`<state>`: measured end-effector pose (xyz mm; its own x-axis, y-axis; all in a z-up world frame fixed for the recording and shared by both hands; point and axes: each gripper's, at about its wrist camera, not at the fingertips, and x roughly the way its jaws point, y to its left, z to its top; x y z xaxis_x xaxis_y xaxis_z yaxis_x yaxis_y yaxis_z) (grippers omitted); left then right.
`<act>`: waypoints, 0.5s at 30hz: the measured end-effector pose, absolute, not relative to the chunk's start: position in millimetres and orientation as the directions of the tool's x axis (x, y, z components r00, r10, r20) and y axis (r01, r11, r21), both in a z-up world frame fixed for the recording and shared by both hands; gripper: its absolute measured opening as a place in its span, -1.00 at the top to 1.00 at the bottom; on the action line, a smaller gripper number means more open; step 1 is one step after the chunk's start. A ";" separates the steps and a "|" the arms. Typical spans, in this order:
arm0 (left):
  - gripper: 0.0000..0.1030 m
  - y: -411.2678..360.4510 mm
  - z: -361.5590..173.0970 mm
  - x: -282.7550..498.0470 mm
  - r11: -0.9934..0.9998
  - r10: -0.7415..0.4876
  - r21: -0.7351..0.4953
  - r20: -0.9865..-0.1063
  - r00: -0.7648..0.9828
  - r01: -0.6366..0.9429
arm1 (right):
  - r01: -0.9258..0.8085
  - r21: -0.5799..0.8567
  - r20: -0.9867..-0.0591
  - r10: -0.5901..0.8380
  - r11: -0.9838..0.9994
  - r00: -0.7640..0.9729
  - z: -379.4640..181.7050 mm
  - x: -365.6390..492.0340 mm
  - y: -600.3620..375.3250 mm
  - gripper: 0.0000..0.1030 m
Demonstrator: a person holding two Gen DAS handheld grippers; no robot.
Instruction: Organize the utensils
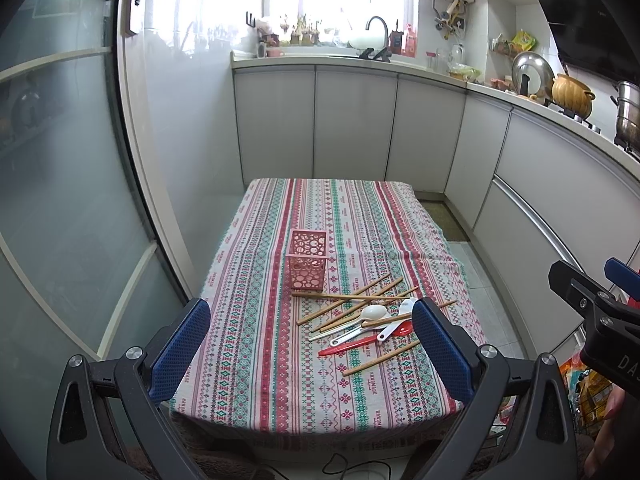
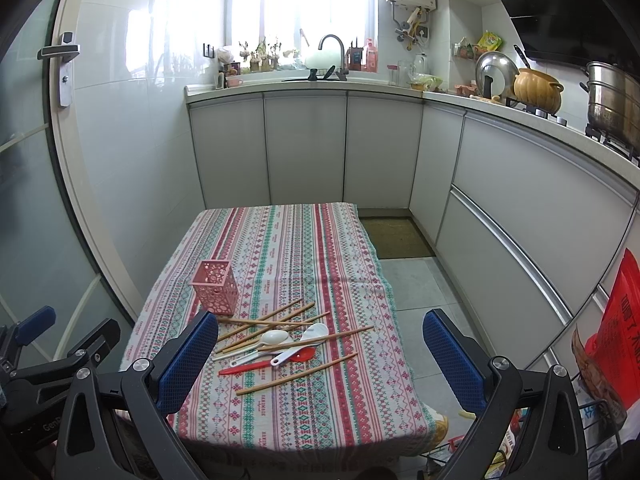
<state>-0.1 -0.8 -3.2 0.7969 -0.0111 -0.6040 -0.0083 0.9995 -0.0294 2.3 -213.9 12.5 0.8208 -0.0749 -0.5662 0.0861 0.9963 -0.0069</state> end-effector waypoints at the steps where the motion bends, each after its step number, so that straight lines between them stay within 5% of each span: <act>1: -0.98 -0.9 -3.1 -0.2 1.000 -0.011 -0.029 -0.604 0.797 -0.008 | 0.086 -0.007 -0.566 -0.075 0.996 0.821 12.5 2.3 -213.9 -1.00; 15: -0.98 -0.2 -3.9 9.7 1.000 0.006 -0.011 -0.615 0.789 -0.016 | 0.085 -0.001 -0.583 -0.070 0.996 0.809 6.6 9.5 -221.0 -1.00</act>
